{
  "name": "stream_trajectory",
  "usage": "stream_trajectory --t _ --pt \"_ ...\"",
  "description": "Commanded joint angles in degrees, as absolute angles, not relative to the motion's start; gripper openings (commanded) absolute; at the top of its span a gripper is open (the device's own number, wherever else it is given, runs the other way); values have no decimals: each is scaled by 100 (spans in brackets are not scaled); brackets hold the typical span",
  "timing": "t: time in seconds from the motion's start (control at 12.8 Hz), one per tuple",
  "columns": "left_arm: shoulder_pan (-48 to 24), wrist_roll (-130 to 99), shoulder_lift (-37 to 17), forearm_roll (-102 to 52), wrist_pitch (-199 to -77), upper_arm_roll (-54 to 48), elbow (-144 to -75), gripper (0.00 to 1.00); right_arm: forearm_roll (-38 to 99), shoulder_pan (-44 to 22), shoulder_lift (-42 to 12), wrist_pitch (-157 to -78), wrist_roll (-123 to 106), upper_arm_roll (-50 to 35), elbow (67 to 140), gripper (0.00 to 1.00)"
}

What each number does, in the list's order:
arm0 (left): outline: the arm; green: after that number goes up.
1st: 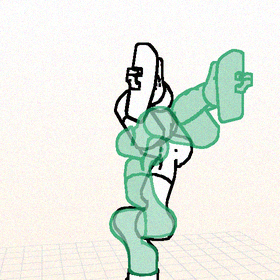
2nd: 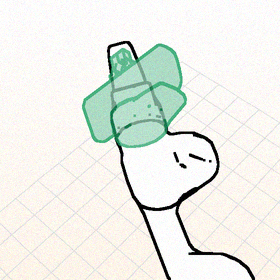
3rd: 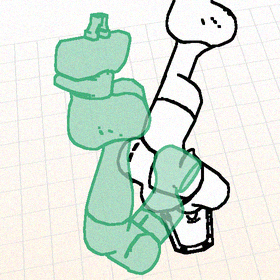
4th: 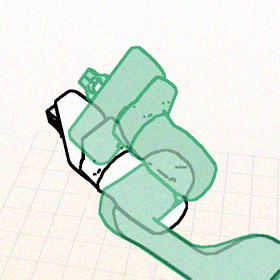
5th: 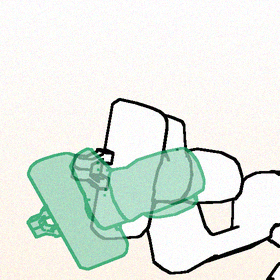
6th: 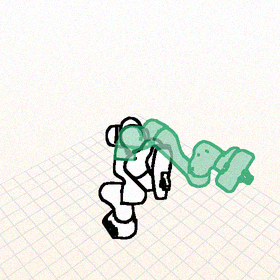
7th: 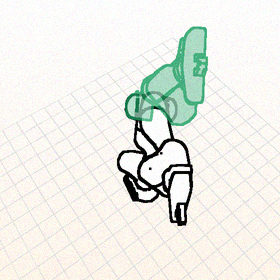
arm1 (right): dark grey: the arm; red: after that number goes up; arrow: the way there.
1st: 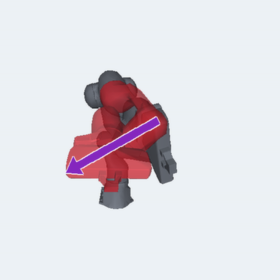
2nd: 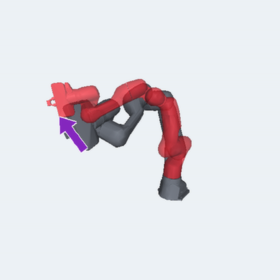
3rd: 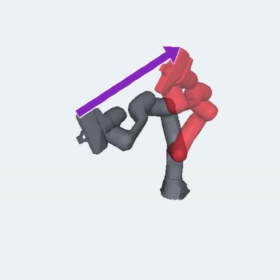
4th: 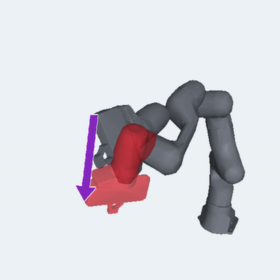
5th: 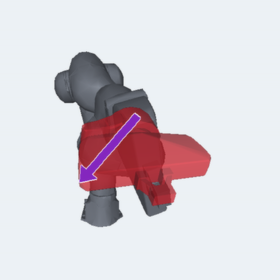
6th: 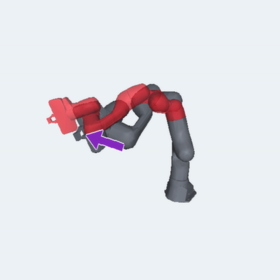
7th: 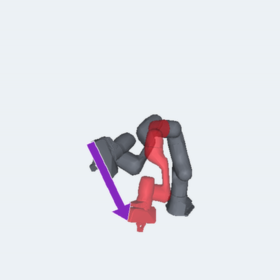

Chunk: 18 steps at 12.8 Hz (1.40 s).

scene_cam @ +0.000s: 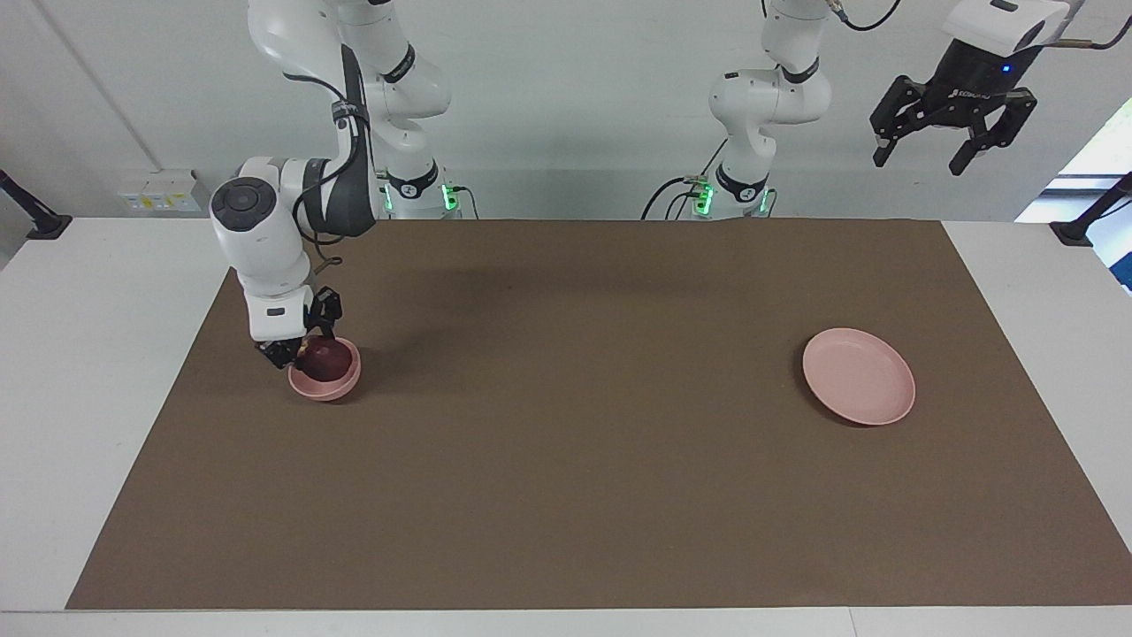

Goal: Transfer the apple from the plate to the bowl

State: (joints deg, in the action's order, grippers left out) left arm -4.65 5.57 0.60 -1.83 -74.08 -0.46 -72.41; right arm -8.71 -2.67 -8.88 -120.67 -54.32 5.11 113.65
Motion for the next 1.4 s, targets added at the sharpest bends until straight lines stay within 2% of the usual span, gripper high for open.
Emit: stream_trajectory --t 0.0,0.47,0.78,0.86,1.01,1.09,1.17,1.32 --pt "-343 589 404 -132 -7357 -141 -7717 100 -1055 -194 -967 -12129 -5343 492 11285 21" --pt "-167 589 404 -36 -7339 -141 -7717 100 -1090 -150 -958 -12225 -5440 501 11329 23" --pt "-167 650 404 -18 -7269 -149 -7717 100 -1090 -79 -967 -12340 -5423 501 11426 30" --pt "-167 650 404 26 -7260 -149 -7717 100 -1090 -88 -958 -12340 -5414 501 11434 36" --pt "-167 703 404 88 -7225 -149 -7725 100 -1090 -79 -958 -12349 -5405 501 11452 59" --pt "-167 721 413 79 -7225 -149 -7726 100 -1090 -79 -958 -12357 -5388 501 11487 83" --pt "-167 738 413 88 -7216 -149 -7726 100 -1090 -79 -967 -12357 -5388 501 11487 100" --pt "-176 790 413 131 -7190 -149 -7726 100 -1072 -70 -975 -12340 -5379 501 11444 100"
